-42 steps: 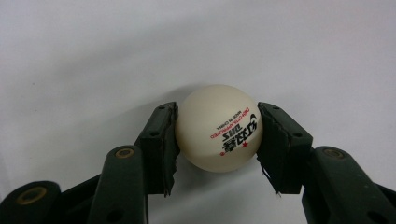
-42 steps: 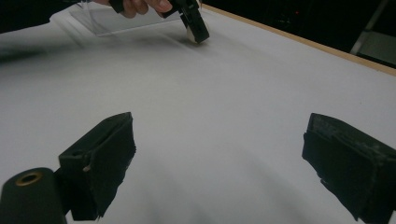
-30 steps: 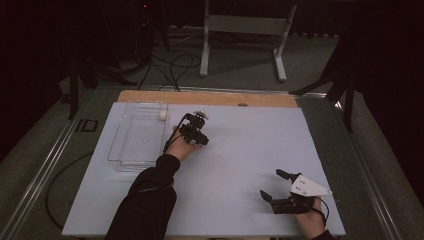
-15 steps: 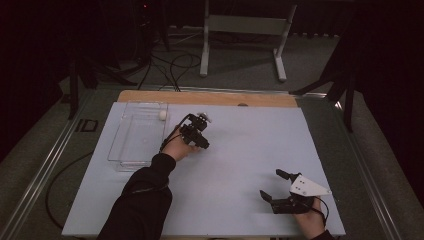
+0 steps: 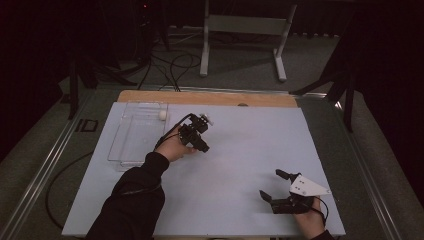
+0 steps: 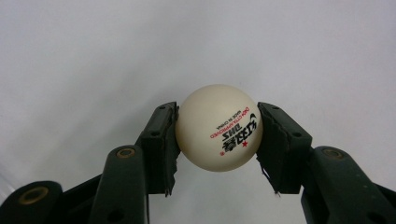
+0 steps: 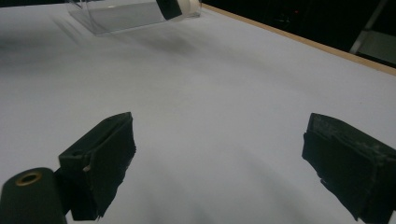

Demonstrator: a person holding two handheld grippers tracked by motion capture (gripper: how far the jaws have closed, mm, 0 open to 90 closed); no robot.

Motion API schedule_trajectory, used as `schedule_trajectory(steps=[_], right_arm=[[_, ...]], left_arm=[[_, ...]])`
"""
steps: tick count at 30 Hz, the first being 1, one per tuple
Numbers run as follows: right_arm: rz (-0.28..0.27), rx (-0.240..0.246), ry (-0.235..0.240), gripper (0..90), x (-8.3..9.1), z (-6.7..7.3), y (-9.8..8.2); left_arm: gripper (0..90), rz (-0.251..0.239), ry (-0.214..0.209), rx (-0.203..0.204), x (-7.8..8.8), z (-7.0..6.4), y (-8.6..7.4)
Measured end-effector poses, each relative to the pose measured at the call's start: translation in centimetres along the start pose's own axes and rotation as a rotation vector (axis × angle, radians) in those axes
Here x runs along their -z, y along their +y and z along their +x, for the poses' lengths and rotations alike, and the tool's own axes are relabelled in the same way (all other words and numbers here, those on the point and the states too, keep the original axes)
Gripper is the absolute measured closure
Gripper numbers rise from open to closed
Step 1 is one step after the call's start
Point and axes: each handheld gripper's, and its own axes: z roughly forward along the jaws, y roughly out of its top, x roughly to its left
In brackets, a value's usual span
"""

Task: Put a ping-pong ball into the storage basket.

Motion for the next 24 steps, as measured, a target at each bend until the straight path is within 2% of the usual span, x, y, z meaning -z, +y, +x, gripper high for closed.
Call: schedule_trajectory(steps=[7,8,14,24], right_arm=[[0.001,-0.002,0.001,9.2,0.0,0.0,0.0],[0.000,-0.002,0.001,9.2,0.0,0.0,0.0],[0.000,-0.003,0.002,9.2,-0.1,0.0,0.0],[0.001,-0.001,-0.003,9.2,0.0,0.0,0.0]], left_arm=[[52.2,0.008,-0.006,-0.024,1.3,-0.2,-0.3],[52.2,0.014,-0.009,-0.041,1.7,-0.4,-0.4],[52.2,0.027,-0.005,-0.066,2.8,-0.6,-0.9],[52.2,0.035,-0.004,-0.085,4.3,-0.6,-2.2]])
